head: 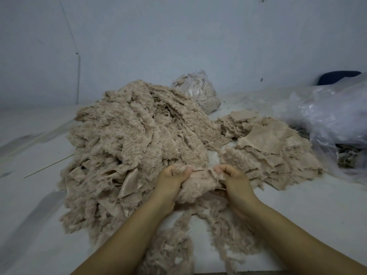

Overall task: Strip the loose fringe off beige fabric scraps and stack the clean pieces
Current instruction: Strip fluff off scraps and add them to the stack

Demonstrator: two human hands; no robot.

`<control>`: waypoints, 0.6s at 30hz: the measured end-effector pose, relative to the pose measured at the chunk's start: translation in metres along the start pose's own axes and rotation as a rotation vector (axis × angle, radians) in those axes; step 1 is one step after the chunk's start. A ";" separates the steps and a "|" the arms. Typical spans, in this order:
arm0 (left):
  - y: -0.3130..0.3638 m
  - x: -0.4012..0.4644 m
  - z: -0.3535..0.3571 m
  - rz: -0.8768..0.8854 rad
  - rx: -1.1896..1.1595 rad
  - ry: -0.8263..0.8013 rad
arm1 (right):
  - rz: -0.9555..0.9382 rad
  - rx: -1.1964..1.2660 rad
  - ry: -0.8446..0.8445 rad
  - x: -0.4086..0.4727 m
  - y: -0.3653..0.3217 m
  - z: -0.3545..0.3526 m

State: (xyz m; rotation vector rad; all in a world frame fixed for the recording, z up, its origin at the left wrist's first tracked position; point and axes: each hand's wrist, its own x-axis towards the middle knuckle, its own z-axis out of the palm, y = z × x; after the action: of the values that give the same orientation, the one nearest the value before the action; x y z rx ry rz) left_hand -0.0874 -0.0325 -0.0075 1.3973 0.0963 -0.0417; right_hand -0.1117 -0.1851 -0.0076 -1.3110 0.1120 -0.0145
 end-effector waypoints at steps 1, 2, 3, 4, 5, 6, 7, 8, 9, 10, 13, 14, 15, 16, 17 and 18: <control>0.000 0.000 -0.001 0.025 0.039 -0.023 | 0.006 -0.039 -0.015 0.000 0.001 0.000; 0.000 -0.002 -0.001 0.054 0.082 -0.065 | -0.004 -0.082 -0.032 -0.001 0.001 0.000; 0.000 -0.004 0.000 0.085 0.127 -0.119 | -0.026 -0.118 -0.056 -0.001 0.001 0.001; -0.001 -0.006 0.001 0.114 0.183 -0.153 | -0.050 -0.138 -0.081 -0.002 0.001 0.002; -0.002 -0.006 0.001 0.143 0.228 -0.164 | -0.072 -0.154 -0.099 -0.002 0.002 0.003; -0.002 -0.006 0.002 0.161 0.258 -0.161 | -0.093 -0.168 -0.114 -0.002 0.002 0.004; -0.001 -0.006 0.003 0.173 0.275 -0.145 | -0.113 -0.192 -0.134 -0.002 0.003 0.003; 0.001 -0.007 0.003 0.189 0.307 -0.130 | -0.127 -0.223 -0.157 -0.002 0.003 0.003; 0.002 -0.008 0.003 0.204 0.352 -0.123 | -0.143 -0.254 -0.186 -0.002 0.003 0.002; 0.003 -0.007 0.003 0.209 0.393 -0.120 | -0.165 -0.273 -0.200 -0.002 0.003 0.001; 0.005 -0.005 0.002 0.168 0.357 -0.052 | -0.253 -0.291 -0.121 -0.001 0.006 -0.003; 0.006 -0.004 0.003 0.146 0.328 -0.013 | -0.248 -0.283 -0.090 0.000 0.006 -0.003; 0.006 -0.003 0.004 0.126 0.321 0.019 | -0.245 -0.263 -0.071 0.000 0.006 -0.003; 0.006 -0.002 0.006 0.117 0.316 0.046 | -0.237 -0.237 -0.049 0.001 0.006 -0.003; 0.007 -0.001 0.006 0.112 0.294 0.081 | -0.235 -0.208 -0.023 0.002 0.007 -0.005; 0.009 0.002 0.004 0.103 0.253 0.125 | -0.224 -0.178 0.011 0.002 0.006 -0.007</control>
State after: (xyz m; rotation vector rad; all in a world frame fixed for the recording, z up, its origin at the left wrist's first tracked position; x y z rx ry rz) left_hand -0.0849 -0.0351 0.0020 1.6561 0.1255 0.1230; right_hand -0.1104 -0.1908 -0.0153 -1.4962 -0.0252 -0.2066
